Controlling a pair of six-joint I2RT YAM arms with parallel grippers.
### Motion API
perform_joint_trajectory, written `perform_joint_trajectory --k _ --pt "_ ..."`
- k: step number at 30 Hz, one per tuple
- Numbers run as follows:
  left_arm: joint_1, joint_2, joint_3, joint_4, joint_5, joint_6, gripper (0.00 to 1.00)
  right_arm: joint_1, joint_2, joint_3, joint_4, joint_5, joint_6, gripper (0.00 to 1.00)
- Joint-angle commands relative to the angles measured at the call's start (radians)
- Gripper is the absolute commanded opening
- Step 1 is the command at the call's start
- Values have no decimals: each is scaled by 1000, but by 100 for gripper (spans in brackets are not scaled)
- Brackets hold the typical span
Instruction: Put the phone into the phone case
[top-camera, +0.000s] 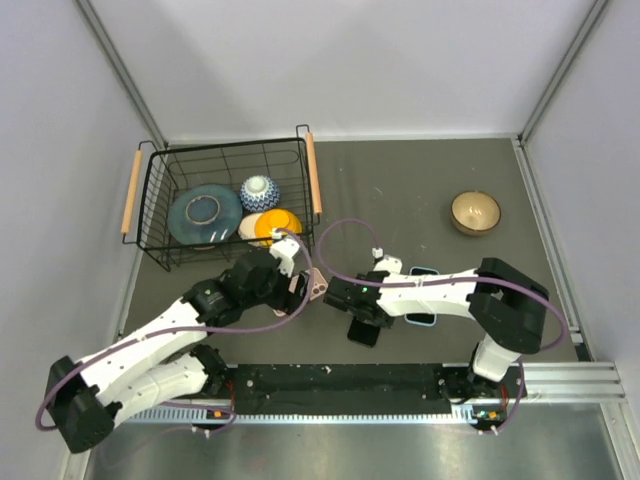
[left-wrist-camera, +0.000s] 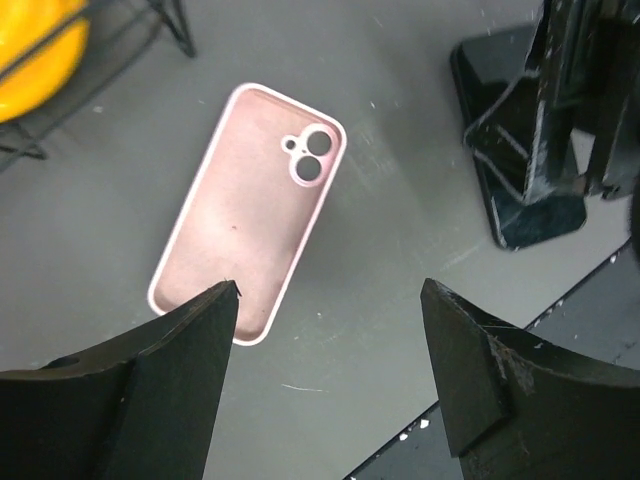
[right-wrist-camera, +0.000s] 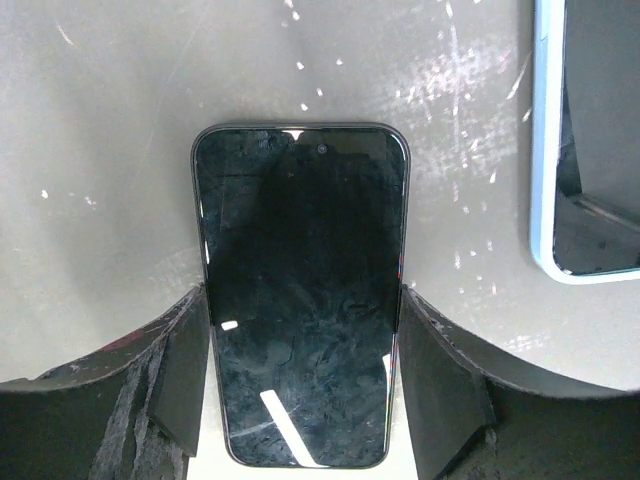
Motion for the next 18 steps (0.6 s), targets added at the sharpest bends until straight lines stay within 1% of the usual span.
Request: perform_joint_trajectory --k 1,4,5,6,7,9,14,15,18 --pt "1 125 31 40 147 103 78 8 -82 -69 18 101 -113 49" --pt "3 216 69 34 185 142 77 6 -168 -133 113 104 -191 47" --pt "3 242 83 31 198 161 76 2 -191 -174 142 95 -208 47" --pt "1 268 112 25 205 187 75 -12 -235 -202 226 63 -261 46" --pt "1 323 128 14 202 198 73 -17 -258 -230 271 46 -289 46" --pt "1 371 167 -15 195 227 72 -26 -323 -296 367 15 -349 45" --pt "1 469 189 -18 146 250 68 -38 -403 -368 425 1 -398 44" --pt "1 482 197 -20 147 282 64 -38 -412 -376 431 0 -404 44" --pt "-3 518 203 -17 179 299 63 -41 -438 -397 440 0 -406 43"
